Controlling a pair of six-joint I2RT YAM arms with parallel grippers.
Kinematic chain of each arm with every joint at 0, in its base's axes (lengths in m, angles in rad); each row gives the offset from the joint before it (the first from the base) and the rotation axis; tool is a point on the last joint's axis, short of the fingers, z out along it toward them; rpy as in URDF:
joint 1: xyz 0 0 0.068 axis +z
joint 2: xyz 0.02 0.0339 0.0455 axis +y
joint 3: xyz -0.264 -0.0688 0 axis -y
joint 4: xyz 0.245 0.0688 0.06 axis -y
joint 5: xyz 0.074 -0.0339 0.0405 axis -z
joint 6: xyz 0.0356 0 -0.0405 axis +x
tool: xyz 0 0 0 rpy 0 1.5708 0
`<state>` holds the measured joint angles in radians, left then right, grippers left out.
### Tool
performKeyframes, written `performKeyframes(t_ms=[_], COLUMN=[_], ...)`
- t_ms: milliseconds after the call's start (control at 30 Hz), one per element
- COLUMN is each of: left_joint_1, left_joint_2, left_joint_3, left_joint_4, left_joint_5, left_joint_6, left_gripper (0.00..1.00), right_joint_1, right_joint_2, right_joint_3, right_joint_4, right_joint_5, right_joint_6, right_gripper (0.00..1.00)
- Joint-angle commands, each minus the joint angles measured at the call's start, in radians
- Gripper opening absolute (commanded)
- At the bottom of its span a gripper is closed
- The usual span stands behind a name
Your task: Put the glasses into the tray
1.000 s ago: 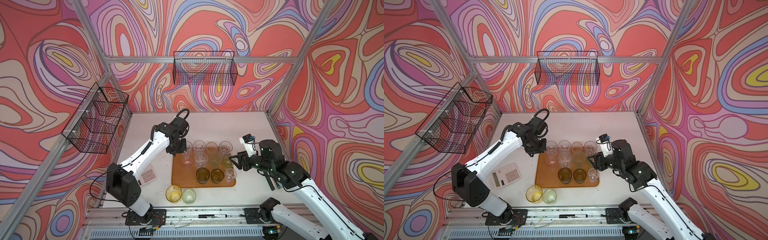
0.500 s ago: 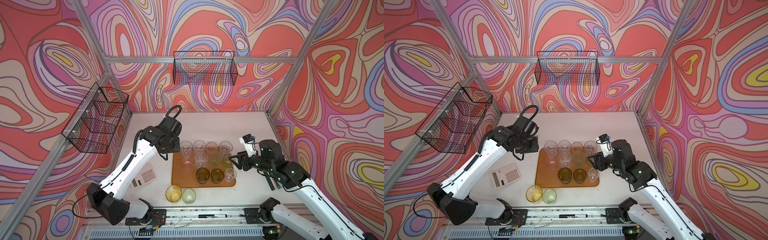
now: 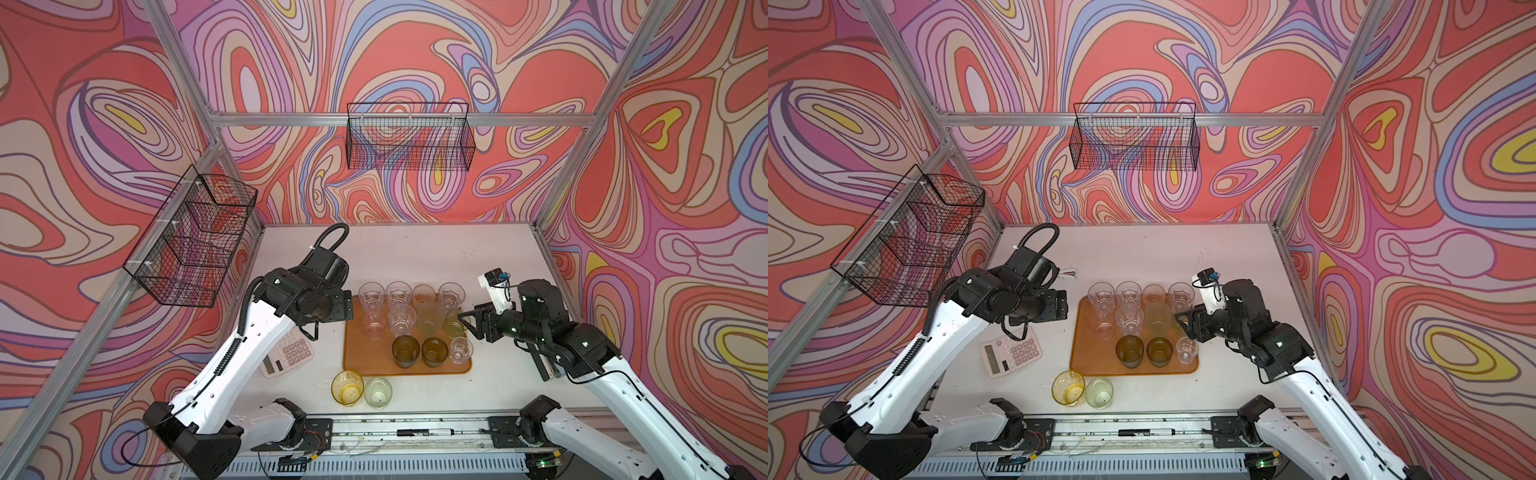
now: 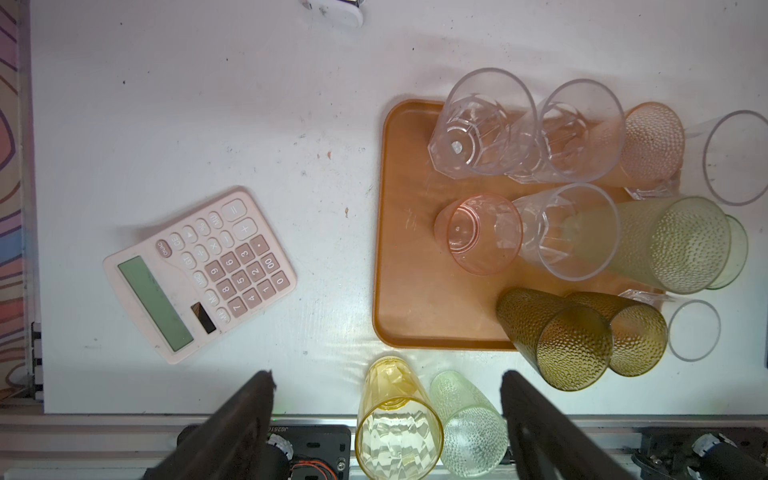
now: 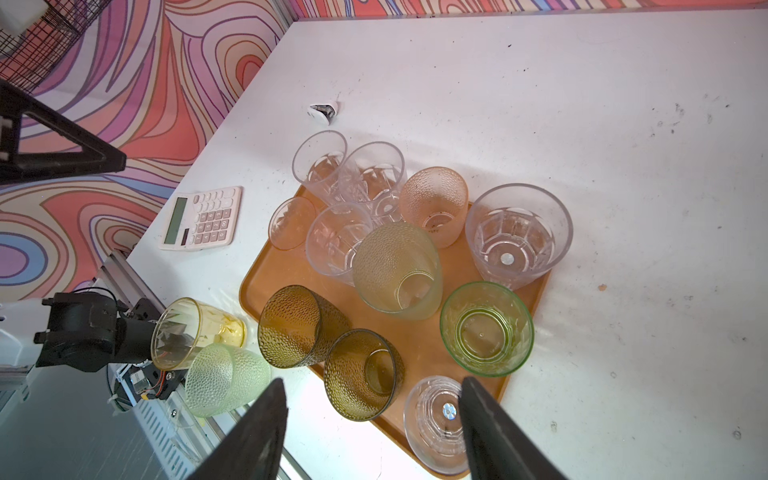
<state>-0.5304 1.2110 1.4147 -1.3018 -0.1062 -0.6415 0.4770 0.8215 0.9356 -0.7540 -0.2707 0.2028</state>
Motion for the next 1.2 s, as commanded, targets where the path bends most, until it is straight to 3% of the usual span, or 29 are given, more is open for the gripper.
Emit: performKeyframes(t_ms=[0,433,1167], left_joint_1=[-0.002,-0.002,-0.003], left_joint_2=[-0.035,-0.140,-0.282], left_joint_3=[-0.030,-0.156,-0.477], left_joint_4=[-0.091,-0.168,-0.072], left_joint_5=[-0.015,0.044,0.211], left_joint_6=[-0.025,-0.103,-0.263], left_gripper=[0.98,0.99,0.65], right_joint_1=[-0.003,-0.002,-0.002], right_joint_2=[0.002,0.005,0.023], right_joint_3=[-0.010,-0.012,-0.014], right_joint_4=[0.014,0.015,0.022], right_joint_5=[-0.004,-0.004,-0.022], right_joint_6=[-0.006,-0.006,-0.011], right_gripper=[0.68,0.68,0.68])
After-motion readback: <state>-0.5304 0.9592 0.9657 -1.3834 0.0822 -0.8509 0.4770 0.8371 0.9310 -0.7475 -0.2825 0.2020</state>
